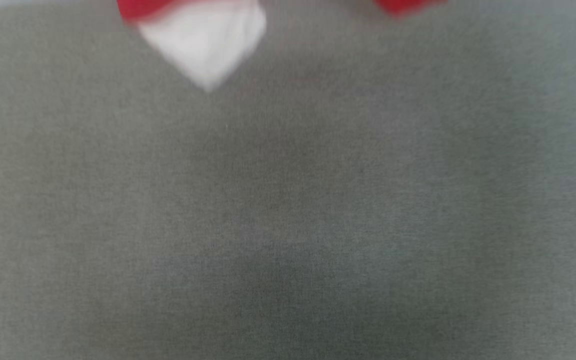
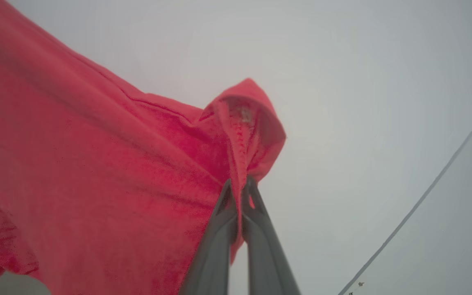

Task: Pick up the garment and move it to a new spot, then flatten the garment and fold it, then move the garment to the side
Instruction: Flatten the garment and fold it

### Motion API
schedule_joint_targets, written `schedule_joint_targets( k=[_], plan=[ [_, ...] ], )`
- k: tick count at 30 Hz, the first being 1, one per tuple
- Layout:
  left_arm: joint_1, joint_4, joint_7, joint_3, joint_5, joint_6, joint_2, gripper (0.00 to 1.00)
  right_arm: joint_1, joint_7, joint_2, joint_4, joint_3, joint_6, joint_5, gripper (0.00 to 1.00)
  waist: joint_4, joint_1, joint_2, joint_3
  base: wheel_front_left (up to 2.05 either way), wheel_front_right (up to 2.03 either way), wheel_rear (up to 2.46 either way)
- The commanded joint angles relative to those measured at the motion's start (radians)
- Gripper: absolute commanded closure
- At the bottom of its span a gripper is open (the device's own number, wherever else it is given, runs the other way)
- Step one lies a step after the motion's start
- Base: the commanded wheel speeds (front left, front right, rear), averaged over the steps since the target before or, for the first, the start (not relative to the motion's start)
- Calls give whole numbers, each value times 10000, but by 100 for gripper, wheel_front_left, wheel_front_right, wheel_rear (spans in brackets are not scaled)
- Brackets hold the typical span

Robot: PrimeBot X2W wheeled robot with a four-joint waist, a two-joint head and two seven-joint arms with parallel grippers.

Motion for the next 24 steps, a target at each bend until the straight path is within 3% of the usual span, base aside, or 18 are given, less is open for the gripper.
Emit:
schedule_joint_targets(
  k=[1, 5, 11, 18, 24],
  plan=[
    [-386, 273, -566, 74, 154, 79, -111, 100, -325, -522, 99, 413, -190, -6, -342, 100, 83, 0, 0, 502, 0, 0, 0],
    [-977, 846, -1973, 40, 494, -310, -505, 100, -793, -1134, 509, 1457, -531, -4, -1229, 100, 232, 0, 0, 848, 0, 0, 0],
    [-165, 1951, -2187, -481, 383, -1219, -891, 100, 102, -918, 991, 2171, -617, -6, -1529, 100, 440, 0, 0, 810, 0, 0, 0],
    [1905, 2506, -980, -981, -654, -1510, -1200, 100, 1760, -454, 1228, 2196, -300, -4, -989, 100, 628, 0, 0, 253, 0, 0, 0],
    [3852, 1702, 712, -1457, -1876, -1519, -1014, 100, 3245, 49, 1000, 1530, 128, -4, -201, 100, 746, 0, 0, -282, 0, 0, 0]
  ],
)
